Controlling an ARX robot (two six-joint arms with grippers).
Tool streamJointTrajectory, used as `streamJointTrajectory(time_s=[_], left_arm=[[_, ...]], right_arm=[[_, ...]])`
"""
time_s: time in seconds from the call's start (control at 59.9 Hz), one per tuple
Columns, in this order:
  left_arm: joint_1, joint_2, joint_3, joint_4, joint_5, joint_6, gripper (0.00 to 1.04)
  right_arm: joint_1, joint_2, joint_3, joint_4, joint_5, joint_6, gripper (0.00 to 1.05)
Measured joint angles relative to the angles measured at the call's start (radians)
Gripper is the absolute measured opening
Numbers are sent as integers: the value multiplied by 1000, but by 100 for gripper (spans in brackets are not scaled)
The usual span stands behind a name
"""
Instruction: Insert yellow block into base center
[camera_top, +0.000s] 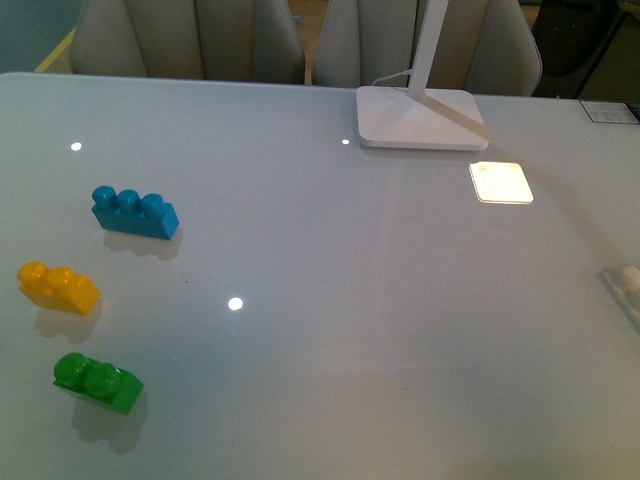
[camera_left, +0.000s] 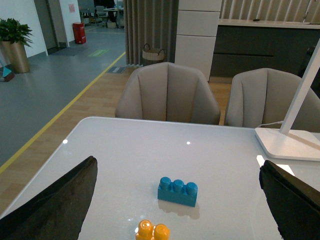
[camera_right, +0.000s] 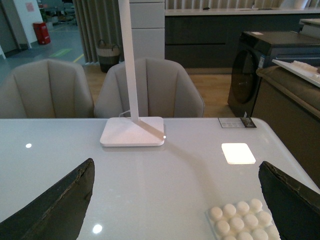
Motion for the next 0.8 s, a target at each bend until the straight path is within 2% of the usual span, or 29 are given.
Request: streamJointTrajectory(time_s=[0.768,0.785,0.802], left_arm=[[0,0,0,0,0,0,97],[0,0,0,0,0,0,97],[0,0,0,0,0,0,97]], right_arm=[[0,0,0,0,0,0,96],[9,11,4,-14,31,13,96],[32,36,24,-66,110,37,96]])
